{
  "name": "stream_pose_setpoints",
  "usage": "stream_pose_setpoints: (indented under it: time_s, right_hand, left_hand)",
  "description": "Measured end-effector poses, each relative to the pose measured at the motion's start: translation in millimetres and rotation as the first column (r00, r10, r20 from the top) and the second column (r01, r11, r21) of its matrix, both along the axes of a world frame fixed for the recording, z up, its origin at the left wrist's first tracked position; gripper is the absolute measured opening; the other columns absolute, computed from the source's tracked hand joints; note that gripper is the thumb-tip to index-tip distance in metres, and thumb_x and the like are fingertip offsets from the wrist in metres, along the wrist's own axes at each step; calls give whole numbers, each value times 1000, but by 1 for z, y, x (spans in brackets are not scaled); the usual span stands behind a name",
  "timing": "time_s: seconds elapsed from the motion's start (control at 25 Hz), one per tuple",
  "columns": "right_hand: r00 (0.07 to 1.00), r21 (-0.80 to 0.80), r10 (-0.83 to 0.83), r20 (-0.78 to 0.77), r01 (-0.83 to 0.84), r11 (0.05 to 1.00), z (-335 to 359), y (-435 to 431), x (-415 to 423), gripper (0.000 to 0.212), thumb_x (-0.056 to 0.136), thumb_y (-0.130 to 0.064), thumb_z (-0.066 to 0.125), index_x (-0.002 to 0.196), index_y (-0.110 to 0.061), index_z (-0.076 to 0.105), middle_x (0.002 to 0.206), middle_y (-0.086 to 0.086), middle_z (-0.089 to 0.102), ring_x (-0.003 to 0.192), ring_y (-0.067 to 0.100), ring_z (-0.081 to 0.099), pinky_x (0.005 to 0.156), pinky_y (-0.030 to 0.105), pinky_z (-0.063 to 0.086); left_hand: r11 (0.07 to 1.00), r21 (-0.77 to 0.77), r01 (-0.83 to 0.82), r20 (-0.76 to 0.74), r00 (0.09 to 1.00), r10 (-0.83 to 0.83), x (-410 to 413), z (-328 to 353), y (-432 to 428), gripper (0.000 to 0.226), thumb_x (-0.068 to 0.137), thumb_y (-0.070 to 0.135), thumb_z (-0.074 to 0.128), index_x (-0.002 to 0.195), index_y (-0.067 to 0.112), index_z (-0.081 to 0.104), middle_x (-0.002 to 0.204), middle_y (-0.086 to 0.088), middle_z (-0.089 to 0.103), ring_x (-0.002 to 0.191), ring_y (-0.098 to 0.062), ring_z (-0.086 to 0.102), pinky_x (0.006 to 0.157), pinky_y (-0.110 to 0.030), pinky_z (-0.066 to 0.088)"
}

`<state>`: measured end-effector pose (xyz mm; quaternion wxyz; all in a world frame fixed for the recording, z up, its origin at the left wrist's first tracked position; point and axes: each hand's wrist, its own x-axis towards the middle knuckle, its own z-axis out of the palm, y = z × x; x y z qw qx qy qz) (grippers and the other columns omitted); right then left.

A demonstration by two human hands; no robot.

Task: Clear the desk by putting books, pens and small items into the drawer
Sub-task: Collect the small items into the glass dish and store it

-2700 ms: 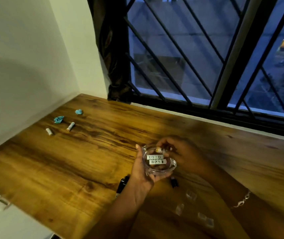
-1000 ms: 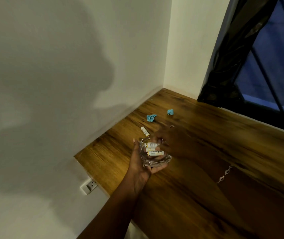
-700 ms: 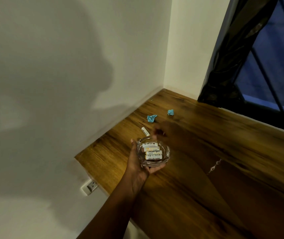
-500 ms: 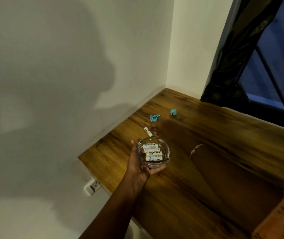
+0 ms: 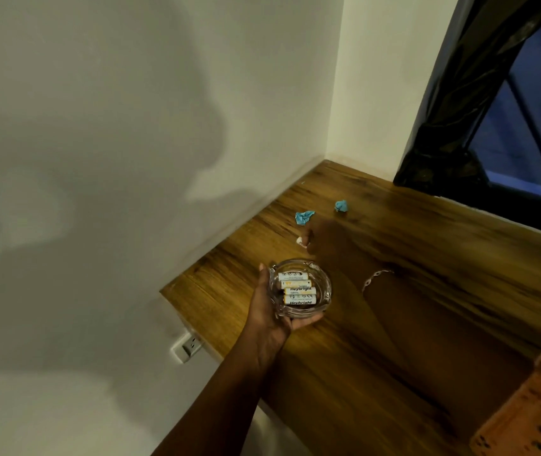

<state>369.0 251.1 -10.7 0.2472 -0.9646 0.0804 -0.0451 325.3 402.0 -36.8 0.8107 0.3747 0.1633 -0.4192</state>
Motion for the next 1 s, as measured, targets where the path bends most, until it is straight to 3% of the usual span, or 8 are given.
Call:
stream_pose_setpoints:
  time_s: [0.2,0.32,0.4,0.56,0.68,0.76,0.92,1.0]
  right_hand:
    - [988,318,-147,-42,153,936,36,5,-41,28,77,5,63,68,-19,51,69,-5,53,66,10,52,60,20,42]
    - [985,264,-150,-89,168,950,35,13,-59,25,77,4,61,66,-16,52,71,0,57,76,21,59,68,28,47]
    - [976,217,-184,-115,206,954,32,12,-65,8,79,0,61,79,-8,61,84,8,64,83,24,61,69,28,46]
    - [971,280,-238,-24,235,931,34,-10,-78,14,83,-8,62,97,-9,64,95,4,65,93,18,59,72,24,44]
    - [994,218,27,-102,-5,976,36,-21,-95,63,77,-27,73,132,-13,46,134,-2,47,125,14,43,105,32,37]
    - [968,118,132,-212,-109,987,30,-20,-108,98,65,-38,80,144,-16,26,146,-5,29,135,14,28,114,36,26]
    - [971,-28,85,-223,-94,995,17,-22,-131,111,70,-44,76,149,-12,5,157,3,9,143,21,14,117,33,17]
    - [981,-59,44,-191,-57,997,19,-20,-144,111,70,-45,75,149,-11,4,157,3,5,144,21,10,115,30,14]
  left_hand:
    - [997,-67,-40,-45,998,37,1,-6,-10,76,86,67,31,129,7,51,129,-24,54,116,-42,52,78,-53,51]
    - [993,-108,-52,-66,997,45,-2,-3,-19,76,86,66,33,133,8,48,131,-23,53,114,-41,53,68,-53,55]
    - [994,-106,-30,-52,998,25,-4,0,-23,75,87,65,33,132,8,48,128,-22,54,106,-40,56,61,-52,56]
    - [997,-71,16,-8,1000,-17,-8,4,-32,70,89,64,30,125,8,53,125,-22,56,105,-38,57,66,-51,56]
    - [998,-45,43,5,999,-43,-12,5,-39,65,89,63,31,113,9,59,120,-21,59,106,-38,57,70,-50,56]
    - [996,11,83,39,996,-83,-14,6,-45,63,90,62,31,106,10,62,112,-18,65,101,-34,61,77,-46,53]
    - [974,121,192,133,969,-208,-25,8,-56,57,96,52,25,86,9,61,62,-8,71,54,-19,69,47,-25,55]
    - [964,179,196,179,957,-228,-29,7,-60,54,97,49,28,89,7,61,62,-8,71,53,-19,69,45,-25,55]
